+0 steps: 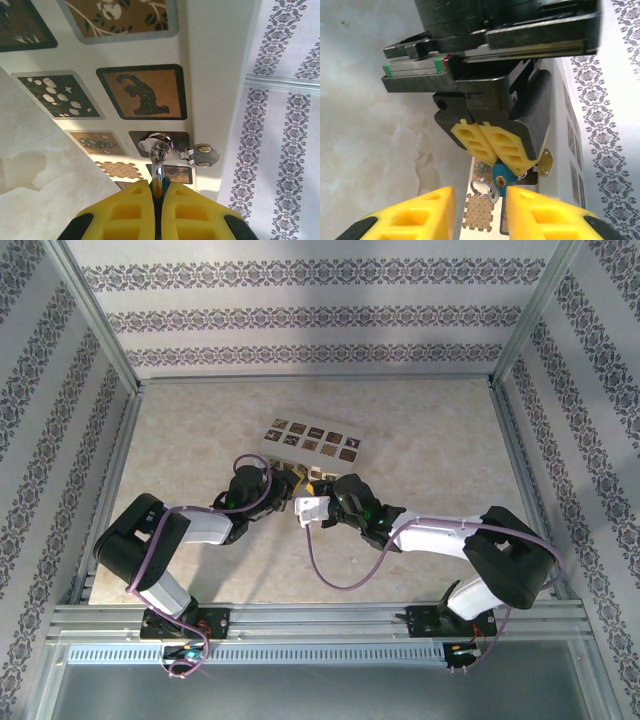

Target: Unlock the padlock with the key

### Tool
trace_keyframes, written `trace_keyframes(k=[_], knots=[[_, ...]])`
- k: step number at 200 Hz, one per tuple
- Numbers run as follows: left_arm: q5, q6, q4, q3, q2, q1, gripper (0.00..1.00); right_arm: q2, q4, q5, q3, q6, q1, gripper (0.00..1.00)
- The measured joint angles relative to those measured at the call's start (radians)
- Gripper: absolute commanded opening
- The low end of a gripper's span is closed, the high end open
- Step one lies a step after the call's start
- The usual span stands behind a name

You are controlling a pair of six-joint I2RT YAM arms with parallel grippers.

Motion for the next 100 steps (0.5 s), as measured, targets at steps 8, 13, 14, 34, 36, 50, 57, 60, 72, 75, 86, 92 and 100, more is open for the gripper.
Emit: trace_keyframes(k=[8,13,14,34,36,50,57,60,72,75,86,92,100], knots=[[0.000,0.000,0.000,0.000,0.000,0.000,0.02,0.007,0.000,0.000,0.002,0.000,0.000,0.29],[0.000,0.000,0.000,0.000,0.000,0.000,0.02,0.011,0.000,0.000,0.003,0.000,0.000,0.28],[0.000,0.000,0.000,0.000,0.000,0.000,0.02,0.012,0.000,0.000,0.003,0.000,0.000,0.28],[0.000,0.000,0.000,0.000,0.000,0.000,0.02,0.025,0.000,0.000,0.011,0.000,0.000,0.26],[0.000,0.000,0.000,0.000,0.000,0.000,0.02,0.026,0.001,0.001,0.011,0.000,0.000,0.26],[0.000,0.000,0.000,0.000,0.000,0.000,0.02,0.031,0.002,0.004,0.014,0.000,0.000,0.24],[0.000,0.000,0.000,0.000,0.000,0.000,0.02,0.033,0.004,0.005,0.015,0.000,0.000,0.24],[0.000,0.000,0.000,0.000,0.000,0.000,0.02,0.035,0.004,0.008,0.016,0.000,0.000,0.24],[0.000,0.000,0.000,0.000,0.000,0.000,0.02,0.041,0.004,0.011,0.018,0.000,-0.002,0.24],[0.000,0.000,0.000,0.000,0.000,0.000,0.02,0.043,0.004,0.012,0.019,0.000,-0.003,0.23],[0.000,0.000,0.000,0.000,0.000,0.000,0.02,0.049,0.005,0.018,0.021,0.000,-0.006,0.23],[0.000,0.000,0.000,0.000,0.000,0.000,0.02,0.052,0.007,0.024,0.022,0.000,-0.007,0.23],[0.000,0.000,0.000,0.000,0.000,0.000,0.02,0.056,0.008,0.027,0.022,0.000,-0.011,0.23]])
